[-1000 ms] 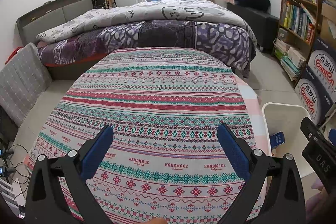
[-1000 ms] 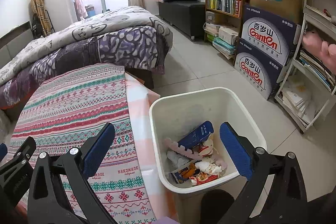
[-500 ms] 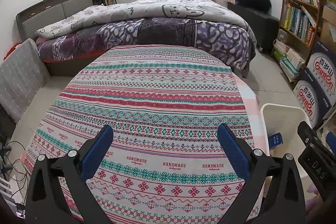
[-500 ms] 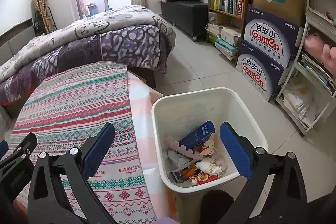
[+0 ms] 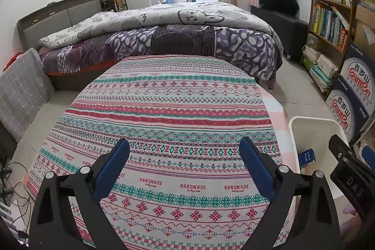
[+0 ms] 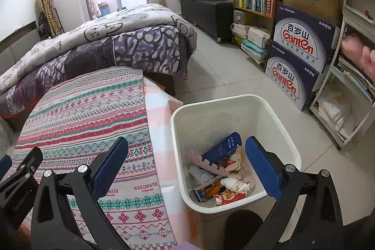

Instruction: Collect trash

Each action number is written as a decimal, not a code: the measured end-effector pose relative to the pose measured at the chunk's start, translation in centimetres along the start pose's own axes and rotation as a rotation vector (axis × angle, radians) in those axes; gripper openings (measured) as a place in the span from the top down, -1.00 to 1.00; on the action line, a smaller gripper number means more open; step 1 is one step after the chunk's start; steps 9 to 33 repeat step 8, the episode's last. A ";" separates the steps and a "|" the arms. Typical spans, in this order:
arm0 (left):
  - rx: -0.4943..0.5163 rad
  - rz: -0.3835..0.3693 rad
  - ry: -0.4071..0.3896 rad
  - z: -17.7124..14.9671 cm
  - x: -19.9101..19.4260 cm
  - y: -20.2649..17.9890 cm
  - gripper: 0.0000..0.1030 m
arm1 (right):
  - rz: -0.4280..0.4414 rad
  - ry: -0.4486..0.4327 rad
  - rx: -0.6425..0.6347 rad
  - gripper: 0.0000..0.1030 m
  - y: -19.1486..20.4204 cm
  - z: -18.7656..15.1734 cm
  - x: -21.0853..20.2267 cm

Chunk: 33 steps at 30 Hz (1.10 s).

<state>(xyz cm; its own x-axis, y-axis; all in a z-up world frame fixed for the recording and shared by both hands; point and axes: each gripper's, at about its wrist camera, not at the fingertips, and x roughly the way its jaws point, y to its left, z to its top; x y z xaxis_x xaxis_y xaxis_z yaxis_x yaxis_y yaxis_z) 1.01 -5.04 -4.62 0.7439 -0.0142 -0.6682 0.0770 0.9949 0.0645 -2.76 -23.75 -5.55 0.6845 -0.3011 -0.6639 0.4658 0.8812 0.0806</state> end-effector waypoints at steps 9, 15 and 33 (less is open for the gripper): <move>-0.002 0.003 -0.002 0.1 -0.2 -0.3 -0.80 | 0.003 0.006 -0.005 -0.86 0.0 0.1 0.0; -0.002 0.003 -0.002 0.1 -0.2 -0.3 -0.80 | 0.003 0.006 -0.005 -0.86 0.0 0.1 0.0; -0.002 0.003 -0.002 0.1 -0.2 -0.3 -0.80 | 0.003 0.006 -0.005 -0.86 0.0 0.1 0.0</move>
